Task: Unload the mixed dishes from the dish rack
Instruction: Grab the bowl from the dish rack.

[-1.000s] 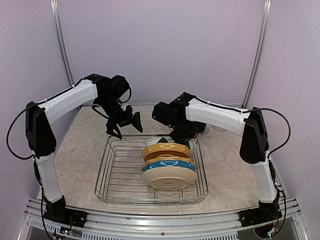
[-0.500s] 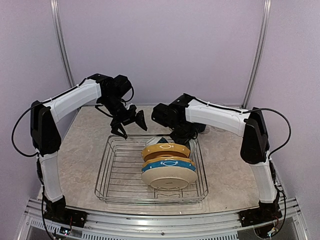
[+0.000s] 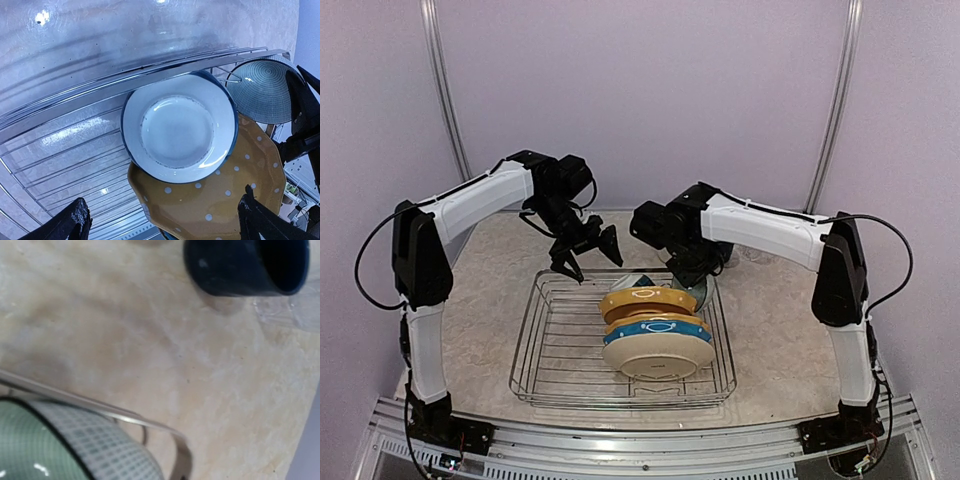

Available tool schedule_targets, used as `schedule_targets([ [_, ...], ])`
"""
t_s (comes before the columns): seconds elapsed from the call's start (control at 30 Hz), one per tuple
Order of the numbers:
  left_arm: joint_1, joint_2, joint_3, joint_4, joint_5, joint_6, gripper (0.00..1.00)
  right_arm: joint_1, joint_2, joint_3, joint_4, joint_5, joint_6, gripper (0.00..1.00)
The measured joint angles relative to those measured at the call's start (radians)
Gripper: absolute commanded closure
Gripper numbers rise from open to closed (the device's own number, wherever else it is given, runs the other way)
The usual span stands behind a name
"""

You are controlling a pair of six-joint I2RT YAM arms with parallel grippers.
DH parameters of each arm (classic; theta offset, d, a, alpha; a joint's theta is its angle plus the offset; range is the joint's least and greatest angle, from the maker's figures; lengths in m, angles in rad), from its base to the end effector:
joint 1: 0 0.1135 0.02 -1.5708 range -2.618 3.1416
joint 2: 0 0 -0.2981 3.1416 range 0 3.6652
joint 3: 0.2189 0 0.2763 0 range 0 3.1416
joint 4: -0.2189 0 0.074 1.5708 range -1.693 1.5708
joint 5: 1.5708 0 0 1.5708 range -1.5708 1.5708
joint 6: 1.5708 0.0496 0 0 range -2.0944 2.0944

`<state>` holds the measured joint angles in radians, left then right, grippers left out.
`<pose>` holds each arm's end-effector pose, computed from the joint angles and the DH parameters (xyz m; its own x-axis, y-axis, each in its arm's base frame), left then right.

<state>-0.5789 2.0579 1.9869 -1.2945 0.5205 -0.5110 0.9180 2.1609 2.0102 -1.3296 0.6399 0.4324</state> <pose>0.3688 -0.2705 0.3031 -0.9884 0.1392 0.0603 0.0873 0.8470 -0.5244 0.3101 0.3568 0.2667 -0.8025 -0.4962 -0.3313 -0.2953 0.8128 -0.5021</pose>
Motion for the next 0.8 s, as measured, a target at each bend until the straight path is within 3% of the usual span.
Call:
schedule_targets([
  [0.8,-0.018,0.019,0.017,-0.023,0.025,-0.002,0.02,-0.008,-0.111,-0.055,-0.018,0.064,0.032,1.00],
])
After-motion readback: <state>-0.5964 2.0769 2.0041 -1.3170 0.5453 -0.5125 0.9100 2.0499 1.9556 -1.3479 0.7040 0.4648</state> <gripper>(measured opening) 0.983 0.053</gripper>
